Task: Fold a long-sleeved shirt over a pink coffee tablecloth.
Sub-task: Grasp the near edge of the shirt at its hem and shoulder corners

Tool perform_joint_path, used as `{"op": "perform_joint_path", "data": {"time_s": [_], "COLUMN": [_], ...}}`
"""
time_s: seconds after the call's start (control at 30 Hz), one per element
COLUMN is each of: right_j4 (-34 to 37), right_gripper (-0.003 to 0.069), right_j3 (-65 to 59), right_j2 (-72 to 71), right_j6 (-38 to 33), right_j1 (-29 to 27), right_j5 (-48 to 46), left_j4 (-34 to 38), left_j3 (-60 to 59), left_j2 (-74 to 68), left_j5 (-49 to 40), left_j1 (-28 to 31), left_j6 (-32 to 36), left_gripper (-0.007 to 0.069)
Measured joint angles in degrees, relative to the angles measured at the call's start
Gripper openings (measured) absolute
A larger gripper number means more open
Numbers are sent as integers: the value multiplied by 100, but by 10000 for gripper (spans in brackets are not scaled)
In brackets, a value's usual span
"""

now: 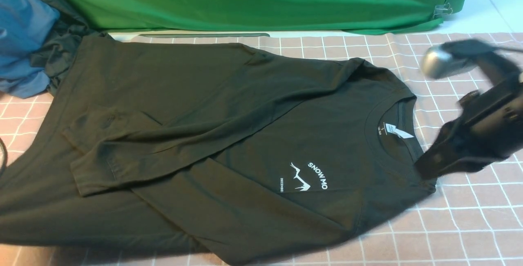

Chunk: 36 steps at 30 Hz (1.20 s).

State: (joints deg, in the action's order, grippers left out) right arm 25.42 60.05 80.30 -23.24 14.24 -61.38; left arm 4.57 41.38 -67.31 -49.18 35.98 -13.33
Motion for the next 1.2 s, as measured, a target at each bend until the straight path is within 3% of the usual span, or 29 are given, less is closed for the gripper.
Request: {"op": "perform_joint_path", "data": {"time_s": [0.1, 0.27, 0.3, 0.33, 0.43, 0.63, 0.83, 0.97, 1.1, 1.13, 1.17, 1.2], "right_j4": [-387, -1064, -1077, -1142, -1177, -1231, -1237, -1279, -1392, -1392, -1362, -1350], "right_gripper": [220, 505, 528, 609, 670, 690, 689, 641, 395, 235, 139, 108], "right_j3": [0, 0, 0, 0, 0, 0, 0, 16, 19, 19, 19, 19], "right_j2": [301, 1020, 1050, 1295, 1607, 2088, 2282, 2354, 2382, 2401, 2408, 2412], "right_j6": [438, 1391, 1462, 1715, 2008, 2410, 2607, 2622, 2471, 2361, 2279, 2244], "right_j1": [637, 1297, 1309, 1412, 1540, 1641, 1641, 1641, 1641, 1641, 1641, 1641], "right_j5": [140, 267, 280, 390, 618, 1145, 1625, 1674, 1741, 1808, 1837, 1848], "left_j4": [39, 244, 258, 321, 377, 457, 707, 767, 786, 786, 786, 786], "left_j3": [0, 0, 0, 0, 0, 0, 0, 0, 0, 0, 0, 0], "left_j2": [327, 522, 522, 528, 528, 528, 528, 528, 528, 528, 528, 528], "left_j5": [-11, -6, -6, -6, 26, 63, 130, 143, 143, 143, 143, 143], "left_j1": [0, 0, 0, 0, 0, 0, 0, 0, 0, 0, 0, 0], "left_j6": [18, 46, 46, 46, 80, 166, 337, 349, 365, 366, 366, 366], "left_gripper": [47, 47, 47, 47, 47, 47, 47, 47, 47, 47, 47, 47]}}
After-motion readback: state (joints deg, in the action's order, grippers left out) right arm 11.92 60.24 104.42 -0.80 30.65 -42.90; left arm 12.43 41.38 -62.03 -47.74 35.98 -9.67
